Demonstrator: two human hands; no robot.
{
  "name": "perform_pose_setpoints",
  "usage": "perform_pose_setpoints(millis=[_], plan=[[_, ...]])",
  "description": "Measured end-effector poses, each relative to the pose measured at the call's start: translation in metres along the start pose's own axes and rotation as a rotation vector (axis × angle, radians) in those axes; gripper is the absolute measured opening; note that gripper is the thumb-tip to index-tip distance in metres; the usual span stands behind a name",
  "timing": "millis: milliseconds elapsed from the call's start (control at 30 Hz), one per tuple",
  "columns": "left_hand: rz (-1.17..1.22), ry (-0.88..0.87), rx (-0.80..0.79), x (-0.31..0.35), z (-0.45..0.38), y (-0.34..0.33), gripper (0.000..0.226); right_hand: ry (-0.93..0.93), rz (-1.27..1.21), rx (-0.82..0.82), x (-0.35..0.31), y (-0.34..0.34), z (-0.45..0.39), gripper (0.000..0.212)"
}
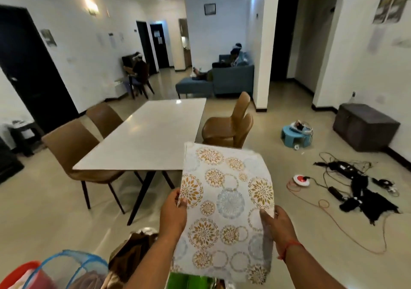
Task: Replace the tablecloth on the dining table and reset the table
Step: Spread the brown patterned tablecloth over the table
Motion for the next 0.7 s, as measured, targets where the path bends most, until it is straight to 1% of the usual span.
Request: perform_pose_setpoints(millis=[67,133,167,233,300,367,433,500,633,700], plan=[[-0.011,-0.055,0.073,0.02,-0.001,-0.029,0.02,0.04,0.056,0.015,-0.012,0.024,-0.031,0.018],[-0.004,-0.07,0.149,0.04,-0.007,-0.069,0.02,0.102,0.079,0.033,-0.031,0.058,-0.069,0.019],[-0.001,-0.05,0.173,0.043,-0.014,-0.088,0.022,0.107,0.086,0.034,-0.038,0.072,-0.086,0.02],[-0.008,0.058,0.179,0.043,-0.031,-0.128,0.029,0.091,0.107,0.018,-0.043,0.098,-0.121,0.023],[-0.009,0.148,0.188,0.051,-0.044,-0.172,0.03,0.087,0.188,-0.044,-0.044,0.125,-0.158,0.027],[0.023,0.179,0.173,0.064,-0.052,-0.211,0.031,0.095,0.266,-0.08,-0.05,0.146,-0.192,0.03],[0.027,0.213,0.141,0.076,-0.059,-0.24,0.034,0.131,0.294,-0.072,-0.058,0.161,-0.219,0.026],[0.01,0.217,0.163,0.084,-0.069,-0.259,0.033,0.167,0.313,-0.076,-0.068,0.168,-0.242,0.021],[0.08,0.132,0.227,0.101,-0.094,-0.28,0.019,0.201,0.255,-0.091,-0.078,0.162,-0.286,0.021],[0.129,0.111,0.236,0.108,-0.114,-0.289,0.019,0.212,0.216,-0.103,-0.078,0.153,-0.309,0.02]])
Point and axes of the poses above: each hand's wrist, its own z-axis away from the middle knuckle, its own y-axis out of the back of the hand, x = y × z, the point moved 6 cm from there along -z, towards the middle knuckle, and after that the axes turned 11 degrees about y, right-handed, at the moved point
